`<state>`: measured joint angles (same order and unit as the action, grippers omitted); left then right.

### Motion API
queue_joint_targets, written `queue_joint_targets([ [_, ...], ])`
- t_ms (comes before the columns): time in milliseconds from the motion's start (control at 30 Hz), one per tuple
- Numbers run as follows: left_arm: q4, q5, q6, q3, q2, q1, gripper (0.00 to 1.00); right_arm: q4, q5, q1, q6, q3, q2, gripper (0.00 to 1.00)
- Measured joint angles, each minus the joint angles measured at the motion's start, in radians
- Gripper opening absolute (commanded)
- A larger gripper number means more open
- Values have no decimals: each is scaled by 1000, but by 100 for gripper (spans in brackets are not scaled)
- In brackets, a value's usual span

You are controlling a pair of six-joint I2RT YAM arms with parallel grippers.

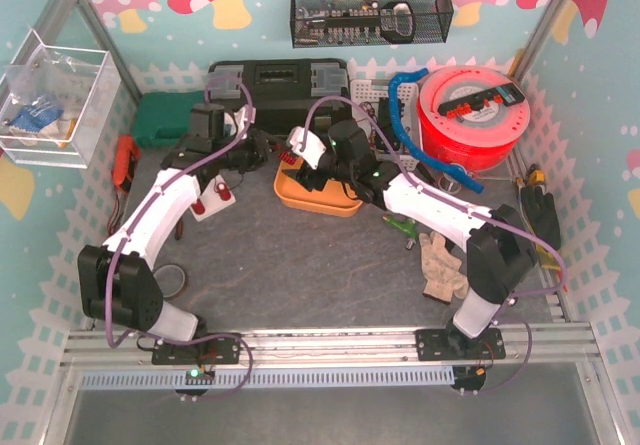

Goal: Install the large spring

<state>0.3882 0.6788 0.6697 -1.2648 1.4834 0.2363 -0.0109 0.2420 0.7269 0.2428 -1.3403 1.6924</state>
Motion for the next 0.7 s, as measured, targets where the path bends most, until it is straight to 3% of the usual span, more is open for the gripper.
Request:
queue_joint_targets([
  [233, 46, -117, -21, 0, -21, -46, 0, -51, -64, 1, -73, 149, -80, 99],
  [533, 127, -457, -135, 1, -87, -76, 0, -72, -216, -2, -196, 245, -200, 99],
  [700, 133, -610, -195, 29, -91, -164, 0, -78, -245, -15, -256, 293, -277, 99],
])
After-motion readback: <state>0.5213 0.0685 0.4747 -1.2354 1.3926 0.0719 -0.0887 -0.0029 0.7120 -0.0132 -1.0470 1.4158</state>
